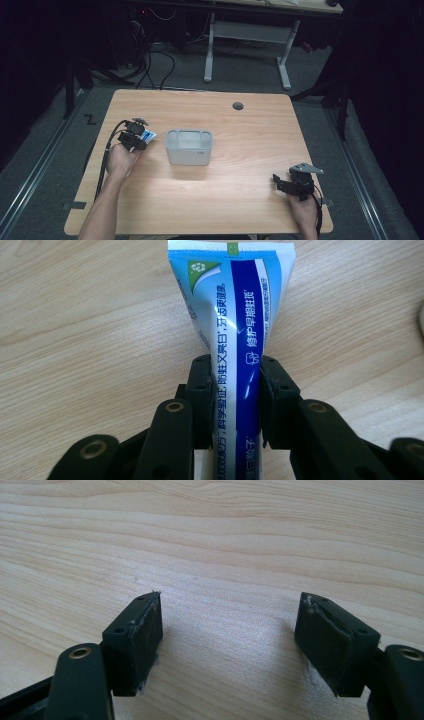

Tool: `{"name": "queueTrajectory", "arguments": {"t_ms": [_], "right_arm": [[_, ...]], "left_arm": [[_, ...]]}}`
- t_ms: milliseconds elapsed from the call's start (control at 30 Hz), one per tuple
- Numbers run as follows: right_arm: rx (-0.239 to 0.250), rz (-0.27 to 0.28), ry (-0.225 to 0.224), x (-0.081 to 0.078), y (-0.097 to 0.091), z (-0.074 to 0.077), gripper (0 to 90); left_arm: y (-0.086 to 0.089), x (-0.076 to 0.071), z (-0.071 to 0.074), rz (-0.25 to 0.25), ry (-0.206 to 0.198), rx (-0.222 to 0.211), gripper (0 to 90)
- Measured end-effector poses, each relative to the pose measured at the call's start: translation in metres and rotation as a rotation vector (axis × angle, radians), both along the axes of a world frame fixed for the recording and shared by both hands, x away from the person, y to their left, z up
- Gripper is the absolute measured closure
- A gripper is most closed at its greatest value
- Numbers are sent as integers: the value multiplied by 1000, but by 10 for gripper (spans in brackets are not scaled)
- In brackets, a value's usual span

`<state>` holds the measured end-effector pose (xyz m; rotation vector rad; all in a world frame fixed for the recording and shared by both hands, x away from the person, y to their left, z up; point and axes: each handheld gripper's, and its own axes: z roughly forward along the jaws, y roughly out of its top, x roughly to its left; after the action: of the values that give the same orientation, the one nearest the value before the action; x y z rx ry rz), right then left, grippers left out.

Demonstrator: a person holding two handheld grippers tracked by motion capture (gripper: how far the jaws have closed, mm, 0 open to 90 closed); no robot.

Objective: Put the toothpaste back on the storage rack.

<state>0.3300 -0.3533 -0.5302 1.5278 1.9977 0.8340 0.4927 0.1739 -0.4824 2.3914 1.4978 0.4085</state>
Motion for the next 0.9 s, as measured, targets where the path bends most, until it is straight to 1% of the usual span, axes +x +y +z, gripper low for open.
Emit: {"name": "queueTrajectory", "arguments": {"t_ms": [33, 67, 133, 167, 200, 400, 433, 500, 567, 600, 633, 700, 900], "right_arm": [[1, -2, 1, 0, 0, 0, 272], [1, -2, 1, 0, 0, 0, 272], [0, 0, 0, 0, 0, 0, 272], [0, 0, 0, 0, 0, 0, 272], [0, 0, 0, 0, 0, 0, 272], [1, -1, 1, 0, 0, 0, 272], [1, -1, 1, 0, 0, 0, 272], [1, -1, 1, 0, 0, 0, 272], [1, -1, 1, 0, 0, 0, 272], [1, -1, 1, 0, 0, 0, 272], [1, -1, 1, 0, 0, 0, 272], [1, -1, 1, 0, 0, 0, 272], [1, -1, 1, 0, 0, 0, 272]], "left_arm": [[1, -2, 4, -3, -4, -11, 711], [1, -2, 4, -3, -4, -11, 711], [2, -4, 9, -4, -12, -23, 712], [4, -7, 14, -5, -18, -34, 713], [4, -7, 14, -5, -18, -34, 713], [11, -15, 27, -10, -32, -68, 721], [13, -17, 31, -13, -39, -83, 726], [13, -19, 33, -16, -39, -89, 730], [14, -21, 36, -19, -51, -105, 734], [14, -24, 38, -20, -65, -114, 738], [14, -24, 38, -20, -65, -114, 739], [14, -26, 41, -24, -78, -129, 741], [13, -34, 50, -28, -124, -169, 744]]}}
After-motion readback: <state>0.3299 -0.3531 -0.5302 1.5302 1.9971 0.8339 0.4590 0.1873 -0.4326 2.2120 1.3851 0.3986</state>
